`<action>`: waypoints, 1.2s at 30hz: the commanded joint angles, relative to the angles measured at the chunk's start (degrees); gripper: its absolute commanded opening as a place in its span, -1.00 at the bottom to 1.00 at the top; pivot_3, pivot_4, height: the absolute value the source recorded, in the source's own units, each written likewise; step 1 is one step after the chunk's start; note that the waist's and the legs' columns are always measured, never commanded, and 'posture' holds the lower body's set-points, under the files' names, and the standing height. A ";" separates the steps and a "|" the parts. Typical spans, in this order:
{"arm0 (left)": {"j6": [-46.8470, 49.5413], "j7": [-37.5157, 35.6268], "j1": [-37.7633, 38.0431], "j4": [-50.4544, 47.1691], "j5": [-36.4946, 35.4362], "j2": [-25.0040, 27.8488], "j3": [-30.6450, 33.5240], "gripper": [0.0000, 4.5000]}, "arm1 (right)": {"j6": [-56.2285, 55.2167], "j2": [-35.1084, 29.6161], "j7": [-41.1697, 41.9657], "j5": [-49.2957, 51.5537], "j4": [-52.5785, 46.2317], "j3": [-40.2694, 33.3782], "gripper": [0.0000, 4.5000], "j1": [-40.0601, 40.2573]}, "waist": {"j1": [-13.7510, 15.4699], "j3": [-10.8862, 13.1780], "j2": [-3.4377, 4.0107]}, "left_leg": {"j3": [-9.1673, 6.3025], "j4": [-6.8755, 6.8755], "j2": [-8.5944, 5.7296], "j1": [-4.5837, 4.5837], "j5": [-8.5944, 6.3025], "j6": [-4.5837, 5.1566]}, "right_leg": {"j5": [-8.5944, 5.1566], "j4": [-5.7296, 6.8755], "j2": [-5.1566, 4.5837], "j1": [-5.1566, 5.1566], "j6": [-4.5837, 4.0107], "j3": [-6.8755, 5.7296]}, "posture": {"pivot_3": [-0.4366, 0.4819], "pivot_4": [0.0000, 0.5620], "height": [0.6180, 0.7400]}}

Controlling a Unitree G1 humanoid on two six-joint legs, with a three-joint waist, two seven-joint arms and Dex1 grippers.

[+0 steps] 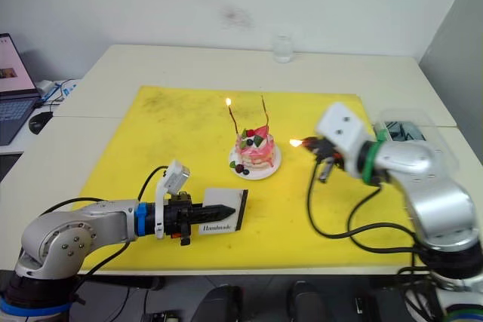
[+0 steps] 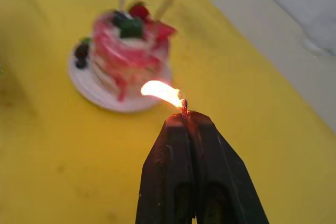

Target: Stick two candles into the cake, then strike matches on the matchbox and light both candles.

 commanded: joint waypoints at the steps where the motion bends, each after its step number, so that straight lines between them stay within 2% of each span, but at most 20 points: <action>1: 0.37 0.99 -0.58 -2.74 -1.90 -2.21 -1.25 -1.00 | -0.26 -2.98 -3.69 -1.45 3.09 -8.82 -0.99 3.77 | -0.02 0.00 0.00 | -0.01 0.00 0.00 0.01 0.00 0.00 | 0.00 0.00 0.01 0.00 0.00 0.00 | -0.05 -0.47 1.00; 7: 0.56 3.20 -1.18 -3.45 -2.21 -5.48 -2.91 -1.00 | -4.45 -3.04 -10.04 -3.29 14.75 -12.93 -0.99 6.11 | -0.40 0.00 0.00 | 0.03 0.01 -0.01 0.03 0.00 0.00 | 0.02 0.02 0.07 0.01 0.03 0.06 | -0.05 -0.47 1.00; 13: 0.28 4.91 -1.63 -3.51 -2.10 -7.82 -3.66 -1.00 | -10.63 -1.04 -17.52 -6.01 30.76 -11.90 -0.99 1.42 | -0.38 0.00 0.01 | 0.04 0.03 -0.06 0.00 0.00 0.01 | 0.03 0.02 0.12 0.01 0.05 0.09 | -0.05 -0.47 1.00; 20: 0.41 6.16 -2.09 -3.54 -2.13 -9.02 -3.88 -1.00 | -16.69 -0.74 -20.19 -7.19 41.96 -9.94 -0.99 -2.92 | -0.42 0.01 0.03 | 0.11 0.01 -0.04 0.00 0.00 0.01 | 0.02 0.02 0.20 0.01 0.05 0.11 | -0.05 -0.47 1.00; 23: 0.30 6.58 -2.30 -3.39 -1.92 -9.43 -4.03 -1.00 | -17.90 0.14 -21.75 -6.59 44.39 -10.56 -0.70 -3.82 | -0.38 0.01 0.03 | 0.14 0.02 -0.04 0.00 0.00 0.01 | 0.02 0.02 0.22 0.02 0.05 0.08 | -0.05 -0.47 1.00; 33: -0.40 7.02 -2.73 -2.53 -1.07 -9.73 -4.22 -1.00 | -21.17 0.71 -24.56 -5.56 41.56 -11.87 0.91 -3.16 | -0.37 0.02 0.05 | 0.13 0.02 -0.04 0.00 0.00 0.01 | 0.03 0.03 0.23 0.03 0.06 0.11 | -0.05 -0.47 1.00; 36: -0.63 6.84 -2.92 -2.31 -0.73 -9.69 -4.18 -1.00 | -21.54 -0.10 -23.11 -3.97 36.35 -13.55 0.97 -2.15 | -0.36 0.02 0.05 | 0.12 0.02 -0.03 0.00 0.00 0.00 | 0.03 0.03 0.23 0.03 0.06 0.11 | -0.05 -0.47 1.00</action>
